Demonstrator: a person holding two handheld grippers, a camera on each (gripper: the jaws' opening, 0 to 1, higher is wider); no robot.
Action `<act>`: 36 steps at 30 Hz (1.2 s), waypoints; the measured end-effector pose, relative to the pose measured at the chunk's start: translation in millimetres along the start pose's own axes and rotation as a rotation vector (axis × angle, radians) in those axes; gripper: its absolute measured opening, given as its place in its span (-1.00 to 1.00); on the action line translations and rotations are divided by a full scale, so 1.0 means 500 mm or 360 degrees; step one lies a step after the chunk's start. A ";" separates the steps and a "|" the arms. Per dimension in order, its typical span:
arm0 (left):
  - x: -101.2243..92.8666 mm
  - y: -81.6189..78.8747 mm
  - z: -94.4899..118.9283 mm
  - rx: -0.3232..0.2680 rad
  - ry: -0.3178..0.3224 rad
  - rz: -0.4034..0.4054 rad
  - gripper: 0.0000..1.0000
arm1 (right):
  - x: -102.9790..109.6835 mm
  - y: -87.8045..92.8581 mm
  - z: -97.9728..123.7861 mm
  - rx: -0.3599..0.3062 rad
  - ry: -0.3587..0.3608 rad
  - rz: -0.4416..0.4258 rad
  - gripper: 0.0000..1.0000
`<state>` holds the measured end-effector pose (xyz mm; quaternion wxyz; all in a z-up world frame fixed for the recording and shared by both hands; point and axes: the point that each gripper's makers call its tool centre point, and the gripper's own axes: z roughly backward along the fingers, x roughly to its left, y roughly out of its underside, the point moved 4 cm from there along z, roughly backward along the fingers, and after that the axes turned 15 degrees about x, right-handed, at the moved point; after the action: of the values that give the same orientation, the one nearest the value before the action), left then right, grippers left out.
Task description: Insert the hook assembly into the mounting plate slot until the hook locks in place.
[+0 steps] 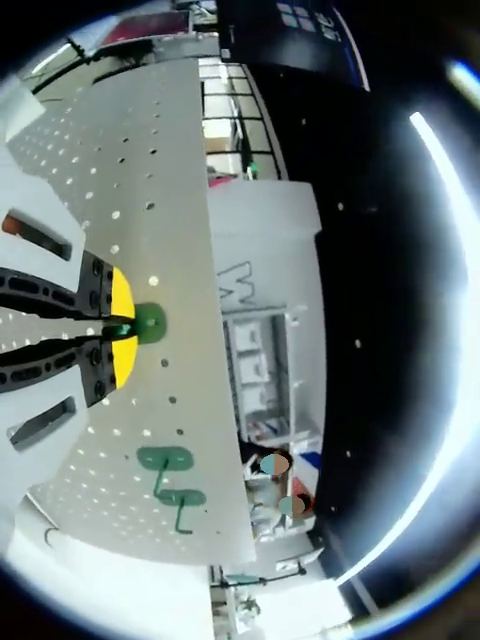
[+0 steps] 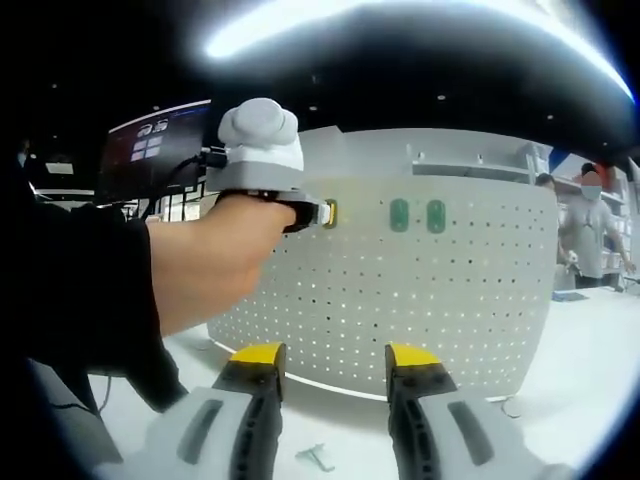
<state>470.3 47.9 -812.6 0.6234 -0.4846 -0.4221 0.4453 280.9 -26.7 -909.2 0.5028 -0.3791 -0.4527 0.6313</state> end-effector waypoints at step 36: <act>0.035 0.012 0.057 -0.0016 0.0310 -0.0081 -0.62 | 0.005 0.001 -0.003 0.0005 0.0006 0.0049 -0.25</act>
<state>446.3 72.0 -811.6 0.6702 -0.5180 -0.3739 0.3778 281.5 -24.0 -909.9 0.4944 -0.3865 -0.4449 0.6389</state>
